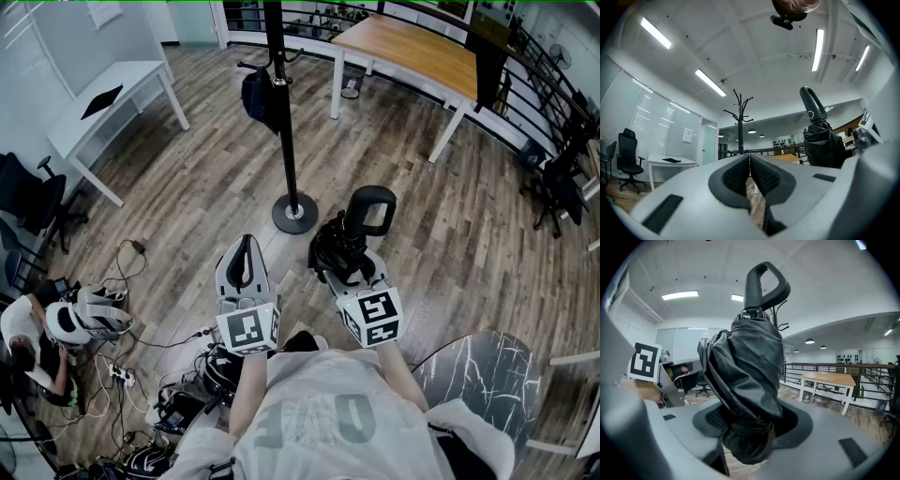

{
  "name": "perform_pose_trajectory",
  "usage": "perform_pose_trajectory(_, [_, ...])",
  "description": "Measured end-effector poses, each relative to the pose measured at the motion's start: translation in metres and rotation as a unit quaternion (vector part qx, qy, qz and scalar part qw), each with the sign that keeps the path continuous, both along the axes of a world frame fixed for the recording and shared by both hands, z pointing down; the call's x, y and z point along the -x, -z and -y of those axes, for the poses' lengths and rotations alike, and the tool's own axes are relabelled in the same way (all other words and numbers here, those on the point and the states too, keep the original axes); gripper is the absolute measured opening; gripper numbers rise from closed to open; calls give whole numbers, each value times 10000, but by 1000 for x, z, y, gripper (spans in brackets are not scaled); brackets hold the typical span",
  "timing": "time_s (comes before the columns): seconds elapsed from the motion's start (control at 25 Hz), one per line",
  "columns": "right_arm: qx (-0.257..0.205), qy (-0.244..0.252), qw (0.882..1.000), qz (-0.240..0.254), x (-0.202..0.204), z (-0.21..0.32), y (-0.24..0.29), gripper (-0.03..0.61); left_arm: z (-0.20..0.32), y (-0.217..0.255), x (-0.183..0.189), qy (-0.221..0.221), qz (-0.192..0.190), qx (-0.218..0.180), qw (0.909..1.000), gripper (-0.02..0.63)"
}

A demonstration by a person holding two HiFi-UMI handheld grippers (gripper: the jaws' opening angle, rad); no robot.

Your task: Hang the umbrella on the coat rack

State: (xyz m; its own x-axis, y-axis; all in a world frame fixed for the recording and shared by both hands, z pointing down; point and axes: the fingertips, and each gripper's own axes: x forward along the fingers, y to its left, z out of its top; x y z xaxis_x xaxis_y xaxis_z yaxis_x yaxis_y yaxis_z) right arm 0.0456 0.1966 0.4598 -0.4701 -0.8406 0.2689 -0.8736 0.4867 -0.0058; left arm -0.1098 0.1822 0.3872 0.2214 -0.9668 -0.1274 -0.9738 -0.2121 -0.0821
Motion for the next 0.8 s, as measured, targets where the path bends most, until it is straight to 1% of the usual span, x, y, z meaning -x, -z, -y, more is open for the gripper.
perform_pose_trajectory(0.36, [6,39,10000,-87,0,-4,-5,270,-2,-6,2,36,-26,36,10000,29])
perform_pose_trajectory(0.6, [-6,42,10000,57,0,-5,-5,272,-2,-7,-1,11,7,55,10000,29])
perform_pose_trajectory(0.8, [97,19,9999,91,0,-2,-9,272,-1,-8,1,40,33,135,9999,29])
